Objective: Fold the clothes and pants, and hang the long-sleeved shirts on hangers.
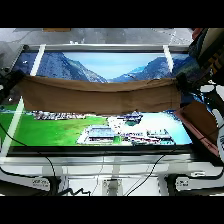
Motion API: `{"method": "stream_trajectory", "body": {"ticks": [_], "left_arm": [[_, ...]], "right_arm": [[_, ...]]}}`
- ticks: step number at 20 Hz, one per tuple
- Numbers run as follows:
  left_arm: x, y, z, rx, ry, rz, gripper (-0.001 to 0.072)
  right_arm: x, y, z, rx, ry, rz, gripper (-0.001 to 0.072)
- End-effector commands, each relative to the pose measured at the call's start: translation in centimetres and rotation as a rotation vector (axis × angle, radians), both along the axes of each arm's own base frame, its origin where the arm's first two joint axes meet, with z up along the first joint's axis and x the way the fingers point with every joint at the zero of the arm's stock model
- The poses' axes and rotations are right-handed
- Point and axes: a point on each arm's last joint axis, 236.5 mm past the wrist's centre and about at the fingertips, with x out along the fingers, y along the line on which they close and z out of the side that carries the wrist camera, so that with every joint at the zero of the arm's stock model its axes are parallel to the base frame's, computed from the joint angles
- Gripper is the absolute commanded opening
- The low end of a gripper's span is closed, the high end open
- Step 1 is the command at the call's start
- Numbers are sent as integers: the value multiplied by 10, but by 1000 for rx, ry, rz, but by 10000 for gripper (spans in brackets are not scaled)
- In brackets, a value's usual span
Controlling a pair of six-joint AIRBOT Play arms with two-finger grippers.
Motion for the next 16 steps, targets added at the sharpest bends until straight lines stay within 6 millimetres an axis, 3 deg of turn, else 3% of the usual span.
{"method": "stream_trajectory", "body": {"ticks": [1, 5, 6, 7, 8, 9, 11, 16], "left_arm": [[22, -4, -12, 23, -29, 41, 6], [35, -16, -34, 37, -20, 51, 9], [37, -19, -38, 41, -19, 50, 10], [39, -25, -41, 41, -15, 41, 28], [40, -29, -41, 45, -13, 32, 203], [42, -31, -39, 57, -19, 31, 670], [43, -31, -27, 63, -41, 35, 713], [28, -33, 42, 72, -123, 12, 695]], "right_arm": [[21, -14, -14, -8, -26, -75, 27], [30, -8, -35, -6, -17, -99, 31], [33, -4, -37, -14, -23, -100, 77], [35, 0, -37, -23, -30, -98, 212], [37, 3, -36, -46, -40, -92, 422], [38, 4, -34, -67, -48, -84, 547], [38, 7, -35, -63, -42, -73, 557], [36, 14, -23, -55, -45, -44, 557]]}}
